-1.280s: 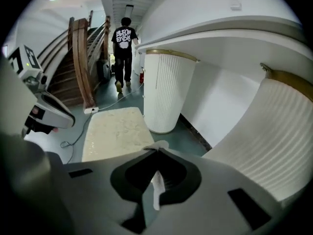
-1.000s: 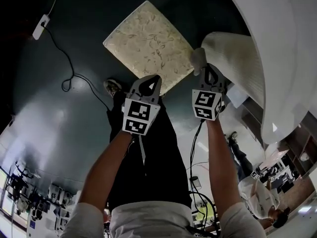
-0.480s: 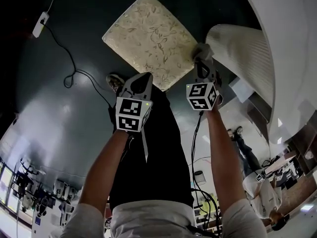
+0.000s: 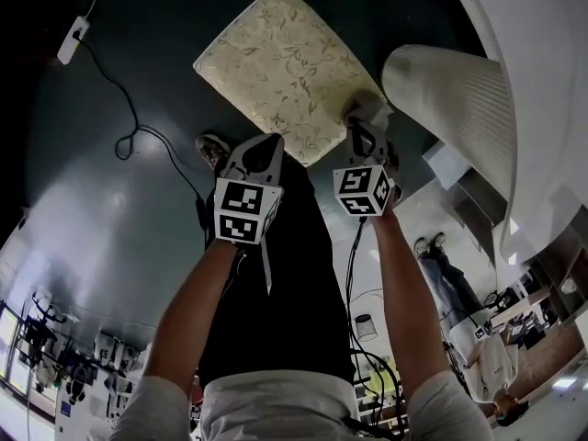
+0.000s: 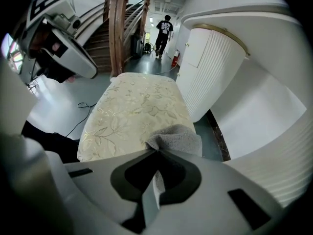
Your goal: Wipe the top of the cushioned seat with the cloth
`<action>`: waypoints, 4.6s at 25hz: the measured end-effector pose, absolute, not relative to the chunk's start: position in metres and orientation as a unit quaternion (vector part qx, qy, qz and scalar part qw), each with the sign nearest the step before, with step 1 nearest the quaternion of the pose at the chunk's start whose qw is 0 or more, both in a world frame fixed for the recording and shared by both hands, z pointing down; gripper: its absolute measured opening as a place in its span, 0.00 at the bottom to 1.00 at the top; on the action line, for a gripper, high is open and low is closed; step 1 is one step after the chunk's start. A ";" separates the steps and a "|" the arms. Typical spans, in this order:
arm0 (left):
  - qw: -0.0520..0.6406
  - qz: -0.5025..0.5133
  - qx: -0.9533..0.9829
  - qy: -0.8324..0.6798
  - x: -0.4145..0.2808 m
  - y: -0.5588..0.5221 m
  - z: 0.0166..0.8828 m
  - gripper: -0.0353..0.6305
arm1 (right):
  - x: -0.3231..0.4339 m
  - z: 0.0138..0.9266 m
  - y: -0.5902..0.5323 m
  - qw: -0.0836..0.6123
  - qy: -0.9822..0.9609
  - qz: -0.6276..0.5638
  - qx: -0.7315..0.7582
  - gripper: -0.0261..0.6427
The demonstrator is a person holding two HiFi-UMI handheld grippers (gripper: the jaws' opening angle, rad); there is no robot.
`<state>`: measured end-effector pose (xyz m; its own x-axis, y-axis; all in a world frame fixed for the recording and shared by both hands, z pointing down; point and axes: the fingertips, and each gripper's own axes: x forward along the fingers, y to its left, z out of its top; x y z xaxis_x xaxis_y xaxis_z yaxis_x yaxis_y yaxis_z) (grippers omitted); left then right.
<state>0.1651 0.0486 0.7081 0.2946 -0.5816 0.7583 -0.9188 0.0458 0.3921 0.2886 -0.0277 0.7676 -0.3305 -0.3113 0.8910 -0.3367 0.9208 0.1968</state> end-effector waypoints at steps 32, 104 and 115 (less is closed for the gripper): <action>0.444 0.192 0.679 -0.552 0.093 0.094 0.708 0.07 | 0.206 0.773 0.111 0.544 -0.820 0.070 0.160 0.06; 0.465 0.155 0.623 -0.609 0.037 -0.034 0.703 0.07 | 0.187 0.776 -0.148 0.515 -0.795 0.131 0.293 0.06; 0.476 0.148 0.607 -0.619 0.020 0.015 0.715 0.07 | 0.169 0.775 -0.130 0.508 -0.801 0.098 0.301 0.06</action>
